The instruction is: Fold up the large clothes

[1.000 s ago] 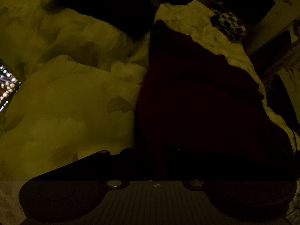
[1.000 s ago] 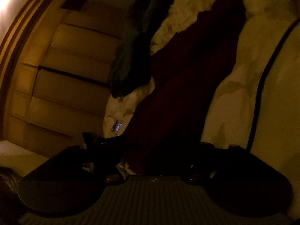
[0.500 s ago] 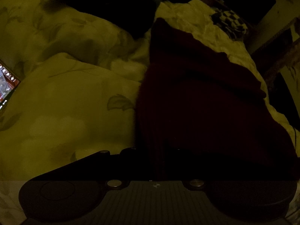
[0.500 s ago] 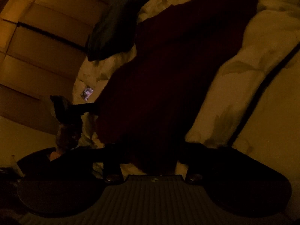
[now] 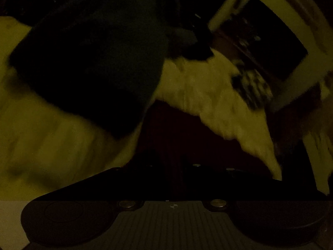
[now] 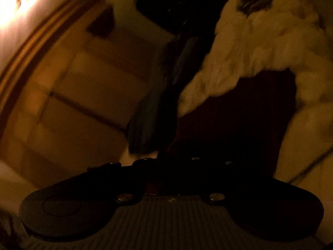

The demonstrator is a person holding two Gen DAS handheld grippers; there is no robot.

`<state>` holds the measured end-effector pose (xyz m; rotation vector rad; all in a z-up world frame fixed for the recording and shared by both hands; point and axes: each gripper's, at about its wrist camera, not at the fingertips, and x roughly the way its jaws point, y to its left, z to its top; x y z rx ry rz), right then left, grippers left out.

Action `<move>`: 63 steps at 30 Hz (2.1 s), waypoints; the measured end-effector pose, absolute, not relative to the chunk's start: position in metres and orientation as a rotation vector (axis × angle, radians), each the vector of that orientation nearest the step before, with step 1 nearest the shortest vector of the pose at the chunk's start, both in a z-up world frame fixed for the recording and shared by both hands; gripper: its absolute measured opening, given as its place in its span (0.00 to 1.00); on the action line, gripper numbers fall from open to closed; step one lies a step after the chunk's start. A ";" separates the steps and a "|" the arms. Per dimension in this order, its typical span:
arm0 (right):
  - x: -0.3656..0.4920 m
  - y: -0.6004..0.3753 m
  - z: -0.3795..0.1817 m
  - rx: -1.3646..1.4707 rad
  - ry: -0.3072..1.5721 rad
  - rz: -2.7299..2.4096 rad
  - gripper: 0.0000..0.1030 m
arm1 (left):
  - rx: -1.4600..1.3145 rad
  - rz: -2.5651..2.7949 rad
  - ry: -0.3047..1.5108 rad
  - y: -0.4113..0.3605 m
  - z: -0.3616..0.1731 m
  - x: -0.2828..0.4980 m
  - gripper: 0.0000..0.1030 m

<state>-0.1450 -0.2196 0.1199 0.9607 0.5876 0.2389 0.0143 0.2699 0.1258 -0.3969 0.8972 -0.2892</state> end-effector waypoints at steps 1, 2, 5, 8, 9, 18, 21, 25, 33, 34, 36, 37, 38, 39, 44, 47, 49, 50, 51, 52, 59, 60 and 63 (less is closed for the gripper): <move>-0.131 -0.233 0.114 0.985 0.574 0.192 0.14 | -0.400 -0.259 0.898 0.262 0.125 0.033 0.60; -0.115 -0.246 0.106 1.013 0.569 0.151 0.13 | -0.388 -0.219 0.895 0.250 0.123 0.053 0.60; -0.079 -0.289 0.073 1.154 0.535 -0.027 0.13 | -0.348 -0.062 0.880 0.217 0.103 0.108 0.58; -0.049 -0.323 0.023 1.316 0.558 -0.138 0.19 | -0.325 0.051 0.941 0.194 0.067 0.149 0.71; -0.038 -0.331 0.004 1.318 0.606 -0.172 0.21 | -0.276 0.068 0.982 0.182 0.053 0.160 0.82; -0.055 -0.315 0.002 1.046 0.469 -0.218 0.49 | -0.061 0.029 0.872 0.144 0.044 0.146 1.00; -0.065 -0.289 0.044 0.703 0.399 -0.259 0.60 | -0.028 0.037 0.782 0.138 0.059 0.120 1.00; -0.069 -0.240 0.077 0.459 0.371 -0.052 0.60 | 0.047 -0.063 0.612 0.135 0.080 0.070 1.00; -0.044 -0.123 0.064 0.102 0.639 0.414 0.53 | 0.087 -0.344 0.626 0.121 0.052 -0.014 1.00; -0.041 -0.112 0.056 0.066 0.684 0.434 0.51 | 0.078 -0.341 0.645 0.120 0.042 -0.016 1.00; -0.034 -0.095 0.040 0.010 0.763 0.471 0.38 | 0.072 -0.343 0.706 0.117 0.022 -0.012 1.00; -0.032 -0.091 0.033 -0.020 0.782 0.465 0.38 | 0.078 -0.331 0.716 0.116 0.014 -0.009 1.00; -0.029 -0.090 0.030 -0.032 0.797 0.451 0.38 | 0.080 -0.325 0.720 0.118 0.010 -0.008 1.00; -0.023 -0.091 0.024 -0.031 0.822 0.428 0.36 | 0.071 -0.321 0.722 0.120 0.007 -0.006 1.00; 0.007 -0.094 0.018 -0.059 0.847 0.343 0.18 | 0.049 -0.332 0.706 0.124 0.000 -0.004 1.00; 0.021 -0.098 0.027 -0.019 0.843 0.332 0.19 | 0.040 -0.340 0.705 0.126 -0.004 -0.006 1.00; 0.040 -0.106 0.035 0.083 0.837 0.330 0.27 | 0.036 -0.346 0.705 0.127 -0.004 -0.004 1.00; 0.048 -0.113 0.036 0.146 0.843 0.319 0.40 | 0.033 -0.348 0.704 0.129 -0.004 -0.006 1.00; 0.060 -0.124 0.035 0.241 0.864 0.305 0.50 | 0.028 -0.351 0.705 0.130 -0.004 -0.006 1.00; 0.072 -0.133 0.031 0.317 0.875 0.277 0.50 | 0.023 -0.355 0.705 0.131 -0.005 -0.006 1.00; 0.085 -0.180 -0.004 0.364 0.909 -0.093 0.42 | 0.007 -0.370 0.707 0.132 -0.009 -0.003 1.00; 0.079 -0.181 -0.003 0.395 0.887 -0.090 0.42 | 0.005 -0.372 0.705 0.132 -0.009 -0.003 1.00; 0.047 -0.179 0.014 0.424 0.800 -0.079 0.54 | -0.009 -0.386 0.698 0.134 -0.009 -0.003 1.00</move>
